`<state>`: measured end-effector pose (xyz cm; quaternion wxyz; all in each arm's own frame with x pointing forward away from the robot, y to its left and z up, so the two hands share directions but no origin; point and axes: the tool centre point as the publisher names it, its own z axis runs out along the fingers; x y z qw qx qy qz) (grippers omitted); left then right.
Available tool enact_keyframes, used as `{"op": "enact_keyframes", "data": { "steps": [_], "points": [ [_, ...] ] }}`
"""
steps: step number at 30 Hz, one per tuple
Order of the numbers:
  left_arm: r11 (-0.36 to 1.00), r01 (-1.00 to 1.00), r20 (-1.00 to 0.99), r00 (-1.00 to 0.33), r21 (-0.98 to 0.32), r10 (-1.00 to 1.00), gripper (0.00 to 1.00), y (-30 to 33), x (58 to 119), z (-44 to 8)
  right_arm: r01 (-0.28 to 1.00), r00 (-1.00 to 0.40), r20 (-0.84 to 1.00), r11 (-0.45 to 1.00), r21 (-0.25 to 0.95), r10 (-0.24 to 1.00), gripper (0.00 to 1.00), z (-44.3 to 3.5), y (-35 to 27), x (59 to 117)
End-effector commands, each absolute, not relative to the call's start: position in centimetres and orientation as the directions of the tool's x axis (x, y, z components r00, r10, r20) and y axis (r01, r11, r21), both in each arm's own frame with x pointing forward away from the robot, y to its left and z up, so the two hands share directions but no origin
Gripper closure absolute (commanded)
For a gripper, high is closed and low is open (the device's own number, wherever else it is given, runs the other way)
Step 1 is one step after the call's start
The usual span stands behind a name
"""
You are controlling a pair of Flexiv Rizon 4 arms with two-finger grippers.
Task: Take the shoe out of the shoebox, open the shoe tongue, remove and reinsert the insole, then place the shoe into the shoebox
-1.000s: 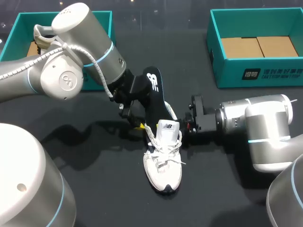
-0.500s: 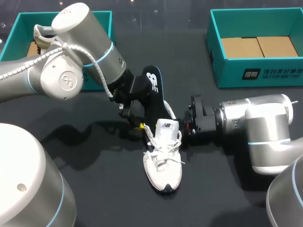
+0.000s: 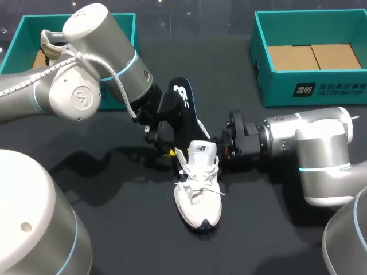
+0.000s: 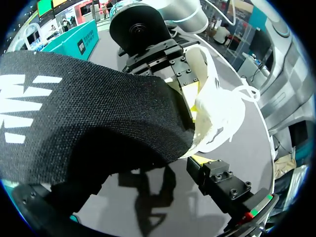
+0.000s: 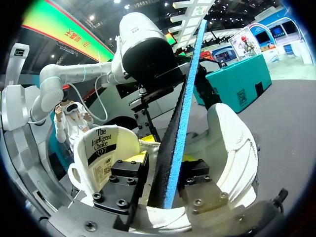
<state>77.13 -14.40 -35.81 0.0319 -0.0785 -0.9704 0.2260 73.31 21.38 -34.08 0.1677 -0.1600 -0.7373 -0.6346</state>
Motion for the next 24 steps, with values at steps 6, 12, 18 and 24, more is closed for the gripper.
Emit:
{"op": "enact_keyframes", "data": {
  "steps": [6, 12, 18, 24],
  "points": [
    [0.886, 0.139, 0.026, -0.986, -0.443, 0.167, 0.0, -14.4, 77.1, -35.8, 0.433, -0.9, 0.434, 0.156, 0.888, 0.032, 0.67, -33.5, 21.5, 73.7],
    [0.886, 0.139, 0.026, -0.986, -0.443, 0.167, 0.0, -14.4, 77.1, -35.8, 0.418, -0.907, 0.419, 0.169, 0.892, 0.035, 0.65, -32.9, 21.6, 73.9],
    [0.886, 0.139, 0.026, -0.986, -0.443, 0.167, 0.0, -14.4, 77.1, -35.8, 0.404, -0.914, 0.405, 0.193, 0.894, 0.033, 0.66, -32.0, 22.0, 74.3],
    [0.886, 0.139, 0.026, -0.986, -0.443, 0.167, 0.0, -14.4, 77.1, -35.8, 0.399, -0.915, 0.401, 0.211, 0.892, 0.032, 0.67, -31.6, 22.2, 74.7]
  ]
}}
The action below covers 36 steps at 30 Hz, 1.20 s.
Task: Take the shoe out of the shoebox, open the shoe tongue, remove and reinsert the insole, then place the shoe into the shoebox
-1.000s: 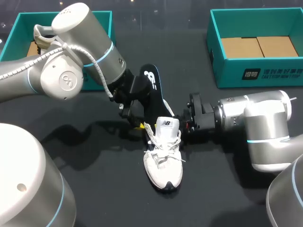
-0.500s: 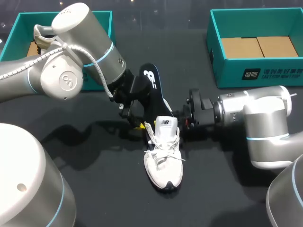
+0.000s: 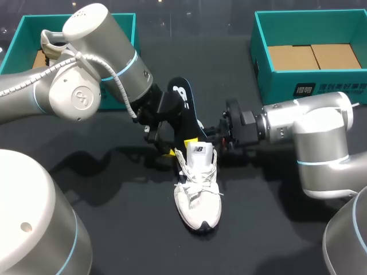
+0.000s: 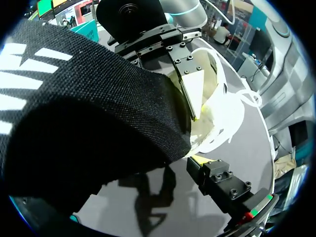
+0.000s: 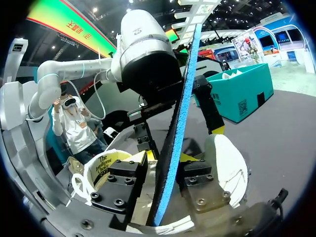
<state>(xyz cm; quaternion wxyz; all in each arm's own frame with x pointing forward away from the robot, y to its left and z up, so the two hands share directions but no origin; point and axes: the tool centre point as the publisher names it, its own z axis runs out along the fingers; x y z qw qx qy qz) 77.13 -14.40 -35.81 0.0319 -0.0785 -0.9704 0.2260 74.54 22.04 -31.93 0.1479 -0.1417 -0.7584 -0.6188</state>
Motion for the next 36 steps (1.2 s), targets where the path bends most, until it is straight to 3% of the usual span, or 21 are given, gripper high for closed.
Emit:
{"op": "enact_keyframes", "data": {
  "steps": [1, 8, 10, 12, 36],
  "points": [
    [0.886, 0.139, 0.026, -0.986, -0.443, 0.167, 0.0, -14.4, 77.1, -35.8, 0.397, -0.916, 0.4, 0.214, 0.892, 0.032, 0.67, -31.6, 22.2, 74.7],
    [0.886, 0.139, 0.026, -0.986, -0.443, 0.167, 0.0, -14.4, 77.1, -35.8, 0.387, -0.92, 0.39, 0.224, 0.895, 0.032, 0.67, -30.8, 22.6, 75.4],
    [0.886, 0.139, 0.026, -0.986, -0.443, 0.167, 0.0, -14.4, 77.1, -35.8, 0.385, -0.921, 0.388, 0.224, 0.895, 0.031, 0.75, -30.7, 22.7, 75.6],
    [0.886, 0.139, 0.026, -0.986, -0.443, 0.167, 0.0, -14.4, 77.1, -35.8, 0.383, -0.921, 0.388, 0.223, 0.896, 0.027, 1.0, -30.6, 22.8, 75.8],
    [0.886, 0.139, 0.026, -0.986, -0.443, 0.167, 0.0, -14.4, 77.1, -35.8, 0.489, -0.872, 0.486, 0.131, 0.863, 0.051, 1.0, -34.3, 21.4, 72.8]
  ]
}}
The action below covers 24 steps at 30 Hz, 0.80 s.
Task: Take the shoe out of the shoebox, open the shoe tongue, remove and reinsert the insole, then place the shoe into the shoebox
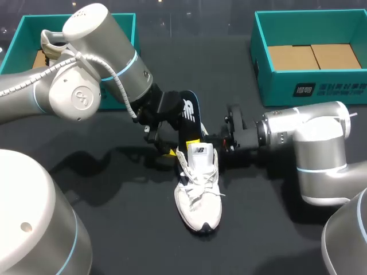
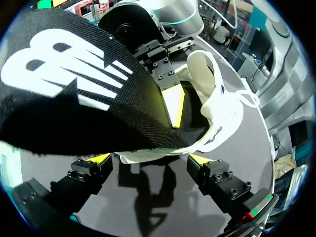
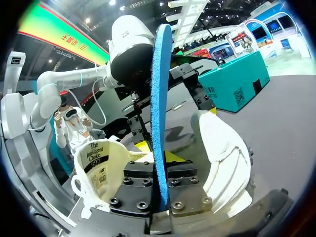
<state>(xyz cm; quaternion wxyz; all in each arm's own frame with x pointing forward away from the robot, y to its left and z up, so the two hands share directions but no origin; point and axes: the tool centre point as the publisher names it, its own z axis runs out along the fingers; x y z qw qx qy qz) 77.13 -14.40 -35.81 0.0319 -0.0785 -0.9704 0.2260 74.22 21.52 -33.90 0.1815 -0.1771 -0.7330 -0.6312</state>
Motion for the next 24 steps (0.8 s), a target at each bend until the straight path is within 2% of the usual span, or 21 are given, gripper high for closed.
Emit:
{"op": "enact_keyframes", "data": {
  "steps": [1, 9, 11, 14, 24],
  "points": [
    [0.886, 0.139, 0.026, -0.986, -0.443, 0.167, 0.0, -14.4, 77.1, -35.8, 0.49, -0.872, 0.487, 0.13, 0.862, 0.053, 1.0, -34.3, 21.4, 72.6],
    [0.886, 0.139, 0.026, -0.986, -0.443, 0.167, 0.0, -14.4, 77.1, -35.8, 0.494, -0.869, 0.491, 0.136, 0.859, 0.061, 1.0, -34.2, 21.4, 72.5],
    [0.886, 0.139, 0.026, -0.986, -0.443, 0.167, 0.0, -14.4, 77.1, -35.8, 0.487, -0.873, 0.484, 0.138, 0.863, 0.056, 0.71, -34.0, 21.5, 72.7],
    [0.886, 0.139, 0.026, -0.986, -0.443, 0.167, 0.0, -14.4, 77.1, -35.8, 0.474, -0.88, 0.472, 0.143, 0.869, 0.048, 0.59, -33.5, 21.6, 73.1],
    [0.886, 0.139, 0.026, -0.986, -0.443, 0.167, 0.0, -14.4, 77.1, -35.8, 0.442, -0.895, 0.444, 0.177, 0.88, 0.025, 0.61, -32.3, 22.0, 74.5]
  ]
}}
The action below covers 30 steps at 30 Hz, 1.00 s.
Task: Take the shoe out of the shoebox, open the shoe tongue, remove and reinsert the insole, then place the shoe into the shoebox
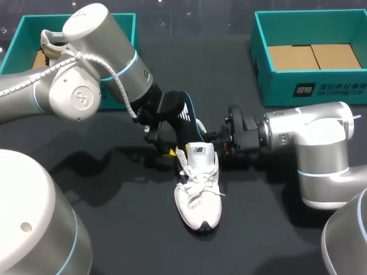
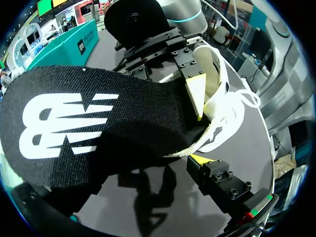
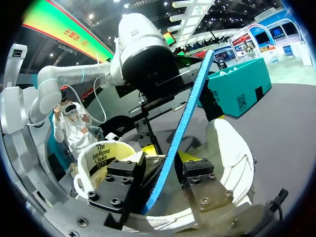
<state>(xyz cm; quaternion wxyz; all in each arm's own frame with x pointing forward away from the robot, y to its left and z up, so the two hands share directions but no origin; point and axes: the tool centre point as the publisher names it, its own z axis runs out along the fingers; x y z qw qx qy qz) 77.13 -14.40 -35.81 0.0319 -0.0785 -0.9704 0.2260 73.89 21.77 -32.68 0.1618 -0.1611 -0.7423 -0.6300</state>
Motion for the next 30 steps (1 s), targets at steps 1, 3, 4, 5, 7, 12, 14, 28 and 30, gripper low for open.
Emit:
{"op": "enact_keyframes", "data": {
  "steps": [1, 3, 4, 5, 7, 12, 14, 28, 30],
  "points": [
    [0.886, 0.139, 0.026, -0.986, -0.443, 0.167, 0.0, -14.4, 77.1, -35.8, 0.44, -0.896, 0.443, 0.181, 0.88, 0.023, 0.61, -32.3, 22.1, 74.6],
    [0.886, 0.139, 0.026, -0.986, -0.443, 0.167, 0.0, -14.4, 77.1, -35.8, 0.437, -0.897, 0.441, 0.189, 0.879, 0.02, 0.61, -32.1, 22.1, 74.8],
    [0.886, 0.139, 0.026, -0.986, -0.443, 0.167, 0.0, -14.4, 77.1, -35.8, 0.436, -0.897, 0.441, 0.193, 0.879, 0.019, 0.61, -32.0, 22.2, 74.9],
    [0.886, 0.139, 0.026, -0.986, -0.443, 0.167, 0.0, -14.4, 77.1, -35.8, 0.436, -0.897, 0.441, 0.197, 0.878, 0.018, 0.61, -32.0, 22.2, 75.0],
    [0.886, 0.139, 0.026, -0.986, -0.443, 0.167, 0.0, -14.4, 77.1, -35.8, 0.437, -0.896, 0.443, 0.204, 0.876, 0.016, 0.61, -31.9, 22.3, 75.2],
    [0.886, 0.139, 0.026, -0.986, -0.443, 0.167, 0.0, -14.4, 77.1, -35.8, 0.439, -0.895, 0.446, 0.222, 0.871, 0.017, 0.61, -31.6, 22.5, 75.5],
    [0.886, 0.139, 0.026, -0.986, -0.443, 0.167, 0.0, -14.4, 77.1, -35.8, 0.44, -0.894, 0.447, 0.23, 0.868, 0.024, 0.64, -31.4, 22.6, 75.6],
    [0.886, 0.139, 0.026, -0.986, -0.443, 0.167, 0.0, -14.4, 77.1, -35.8, 0.482, -0.874, 0.486, 0.182, 0.857, 0.025, 1.0, -32.2, 22.1, 76.2],
    [0.886, 0.139, 0.026, -0.986, -0.443, 0.167, 0.0, -14.4, 77.1, -35.8, 0.494, -0.867, 0.497, 0.165, 0.854, 0.025, 1.0, -32.8, 21.9, 75.8]
  ]
}}
